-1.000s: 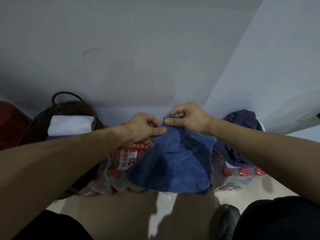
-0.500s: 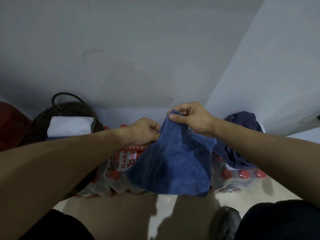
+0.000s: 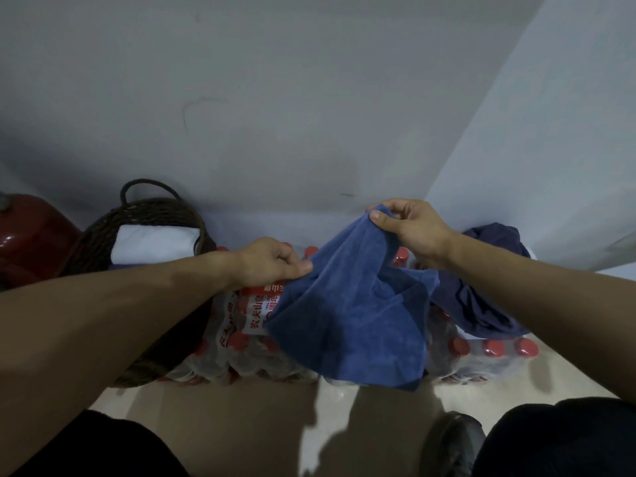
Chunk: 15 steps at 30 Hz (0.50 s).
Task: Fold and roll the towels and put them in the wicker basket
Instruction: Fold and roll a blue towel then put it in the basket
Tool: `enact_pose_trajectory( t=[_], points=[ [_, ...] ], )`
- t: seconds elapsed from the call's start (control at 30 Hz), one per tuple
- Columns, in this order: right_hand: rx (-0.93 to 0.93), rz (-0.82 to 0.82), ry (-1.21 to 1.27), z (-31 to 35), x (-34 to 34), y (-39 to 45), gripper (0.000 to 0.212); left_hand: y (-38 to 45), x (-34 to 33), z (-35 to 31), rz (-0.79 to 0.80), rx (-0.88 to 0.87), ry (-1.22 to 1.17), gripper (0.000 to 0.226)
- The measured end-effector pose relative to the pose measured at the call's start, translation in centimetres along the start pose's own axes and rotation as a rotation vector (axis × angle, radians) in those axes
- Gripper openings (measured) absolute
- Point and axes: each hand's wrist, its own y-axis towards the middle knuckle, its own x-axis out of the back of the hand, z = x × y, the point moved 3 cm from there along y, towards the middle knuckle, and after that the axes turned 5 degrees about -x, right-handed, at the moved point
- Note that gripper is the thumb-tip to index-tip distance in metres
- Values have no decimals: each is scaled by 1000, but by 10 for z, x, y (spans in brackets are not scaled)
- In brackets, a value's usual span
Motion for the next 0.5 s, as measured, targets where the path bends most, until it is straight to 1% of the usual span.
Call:
enact_pose_trajectory(
  t=[0.1,0.17,0.23,0.33,0.37,0.43,0.5],
  points=[
    [18,-61,-37,-1,1,3,10,-4,-10,2,129,-1,115,25],
    [36,-98,-98,-2,1,5,12,-6,-16,7,176,16,211,22],
    [46,-136,-156,-4,1,8,13,-9,-18,14,204,51,295,28],
    [41,-207,-236,-7,5,12,17,-20,-16,32,183,127,342,37],
    [39,-222,-255,-7,6,13,18,-26,-16,38,170,155,352,37],
    [33,-219,-274,-9,8,15,17,-40,-17,48,137,168,357,27],
    [30,-192,-290,-9,6,15,18,-54,-19,60,44,159,289,16]
  ],
)
